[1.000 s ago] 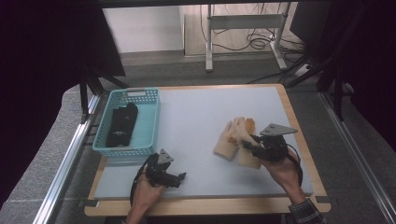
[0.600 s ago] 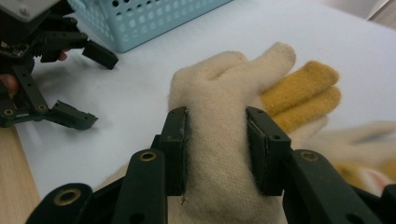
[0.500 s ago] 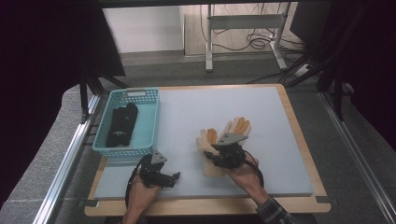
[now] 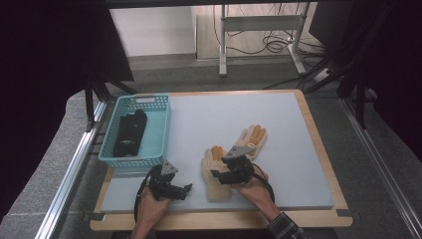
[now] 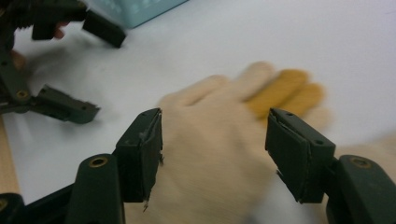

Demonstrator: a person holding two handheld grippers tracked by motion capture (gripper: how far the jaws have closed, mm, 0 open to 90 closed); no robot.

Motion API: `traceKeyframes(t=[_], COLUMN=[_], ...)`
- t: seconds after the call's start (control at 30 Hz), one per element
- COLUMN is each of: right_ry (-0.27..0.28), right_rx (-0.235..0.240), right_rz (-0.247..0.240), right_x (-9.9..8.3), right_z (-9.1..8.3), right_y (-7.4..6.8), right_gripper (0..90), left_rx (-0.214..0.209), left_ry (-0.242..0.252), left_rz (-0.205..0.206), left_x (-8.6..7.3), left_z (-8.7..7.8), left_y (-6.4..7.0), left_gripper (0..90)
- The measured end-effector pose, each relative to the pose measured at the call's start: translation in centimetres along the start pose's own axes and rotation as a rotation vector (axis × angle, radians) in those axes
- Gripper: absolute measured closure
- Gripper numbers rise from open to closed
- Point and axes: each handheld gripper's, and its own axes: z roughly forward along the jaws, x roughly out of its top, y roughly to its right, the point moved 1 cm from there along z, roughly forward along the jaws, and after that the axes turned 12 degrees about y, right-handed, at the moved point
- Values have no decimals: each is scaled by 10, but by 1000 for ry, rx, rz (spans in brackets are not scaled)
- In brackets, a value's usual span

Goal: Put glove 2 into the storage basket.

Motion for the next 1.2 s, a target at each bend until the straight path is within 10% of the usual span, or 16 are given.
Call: traceKeyframes(t=[0.57, 0.83, 1.2], right_ry=[17, -29, -22], right_rx=[-268, -295, -311], right_rz=[123, 138, 72], right_x=[-11, -24, -19], right_z=[-49, -20, -29], right_y=[104, 111, 106], right_gripper=[465, 388, 591], left_rx=[-1, -1, -1], left_ry=[0, 0, -1], left_rz=[0, 0, 1], left_x=[0, 0, 0], left_z=[0, 0, 0], left_y=[0, 0, 0], left_gripper=[5, 5, 5])
